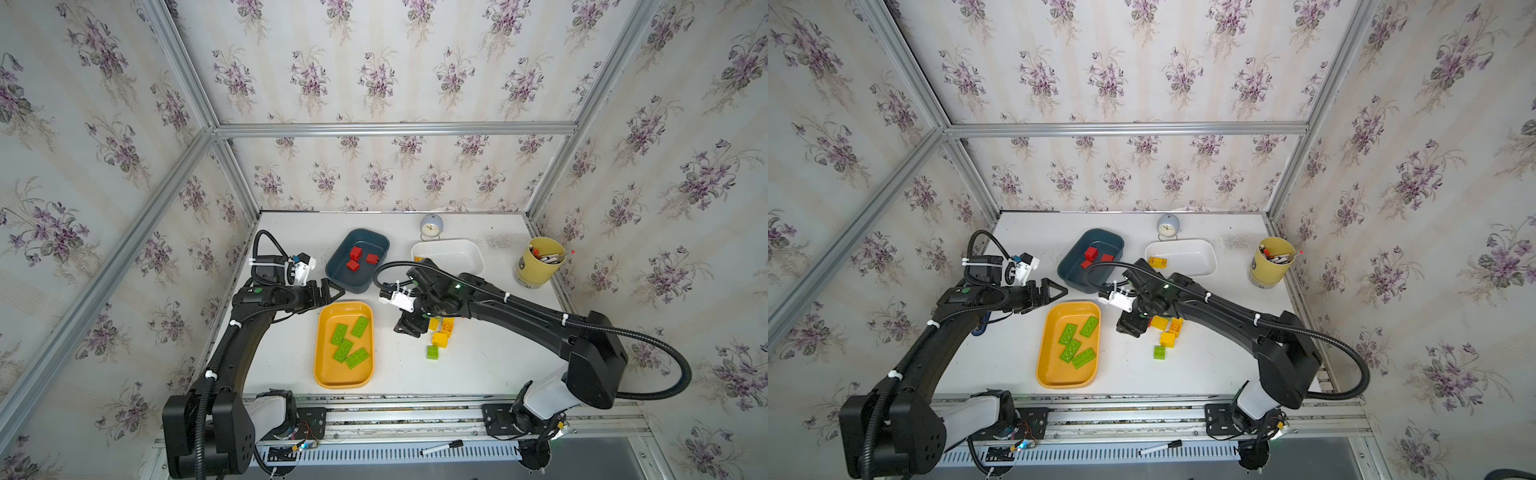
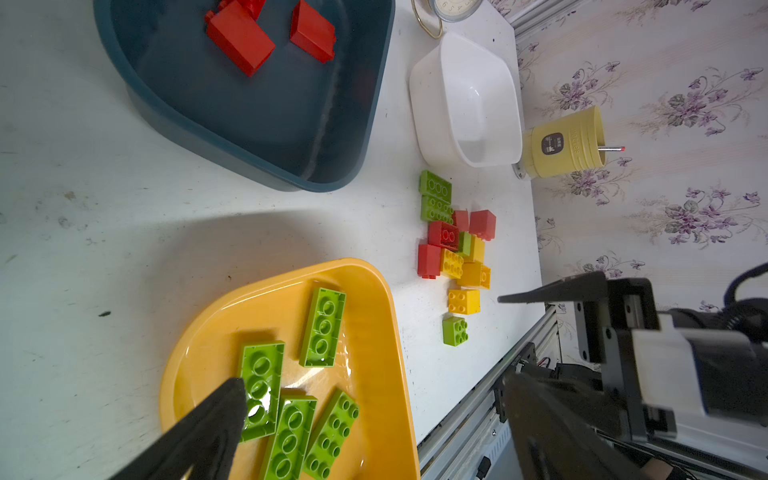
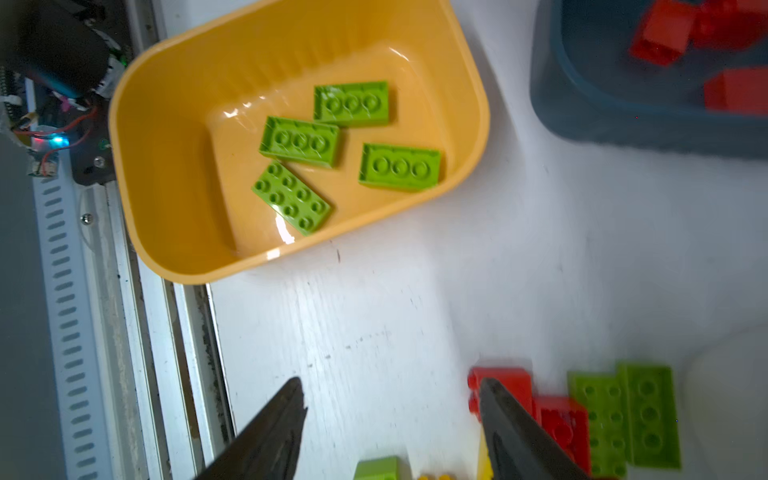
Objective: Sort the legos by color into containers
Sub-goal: 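Return the right gripper to the pile and grasp a red 2x2 brick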
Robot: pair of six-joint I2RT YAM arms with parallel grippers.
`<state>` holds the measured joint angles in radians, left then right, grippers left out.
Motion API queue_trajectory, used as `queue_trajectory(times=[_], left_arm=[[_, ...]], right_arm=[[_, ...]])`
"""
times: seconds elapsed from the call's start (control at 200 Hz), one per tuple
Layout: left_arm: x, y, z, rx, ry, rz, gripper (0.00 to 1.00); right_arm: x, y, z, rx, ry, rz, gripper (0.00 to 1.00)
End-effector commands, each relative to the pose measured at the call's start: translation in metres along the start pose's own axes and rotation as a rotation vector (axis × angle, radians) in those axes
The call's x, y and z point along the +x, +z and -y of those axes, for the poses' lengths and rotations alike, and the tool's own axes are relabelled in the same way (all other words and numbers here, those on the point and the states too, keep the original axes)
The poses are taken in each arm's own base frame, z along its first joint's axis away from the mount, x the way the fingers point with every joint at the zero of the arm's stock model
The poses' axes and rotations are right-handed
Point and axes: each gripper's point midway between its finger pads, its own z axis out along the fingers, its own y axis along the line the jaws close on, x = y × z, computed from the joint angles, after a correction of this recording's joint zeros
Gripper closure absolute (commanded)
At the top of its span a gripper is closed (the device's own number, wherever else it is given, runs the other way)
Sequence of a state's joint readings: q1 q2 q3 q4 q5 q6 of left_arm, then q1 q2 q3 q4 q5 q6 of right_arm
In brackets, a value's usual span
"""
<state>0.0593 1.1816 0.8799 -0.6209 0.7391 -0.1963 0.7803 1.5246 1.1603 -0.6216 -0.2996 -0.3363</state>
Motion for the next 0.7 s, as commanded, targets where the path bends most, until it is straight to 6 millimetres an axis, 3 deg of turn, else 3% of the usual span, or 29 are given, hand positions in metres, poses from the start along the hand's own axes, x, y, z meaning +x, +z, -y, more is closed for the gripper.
queue_trajectory(times=[0.0,0.15,0.47,0.695], left_arm=[[-0.002,-0.001,0.004,0.021,0.013,0.000,0.01],[-0.003,-0.002,0.006,0.028,0.008,0.002,0.01],[-0.003,0.000,0.005,0.027,0.001,-0.003,0.01],[-0.001,0.002,0.003,0.026,0.001,-0.009,0.01]], right_arm=[[0.025,-0.007,0.011,0.016,0.097,-0.039,0.29],[0.047,-0.010,0.036,0.083,0.265,-0.081,0.29],[0.035,0.009,0.072,0.307,0.878,0.034,0.26],[0.029,0.038,0.068,0.301,1.068,0.027,0.34]])
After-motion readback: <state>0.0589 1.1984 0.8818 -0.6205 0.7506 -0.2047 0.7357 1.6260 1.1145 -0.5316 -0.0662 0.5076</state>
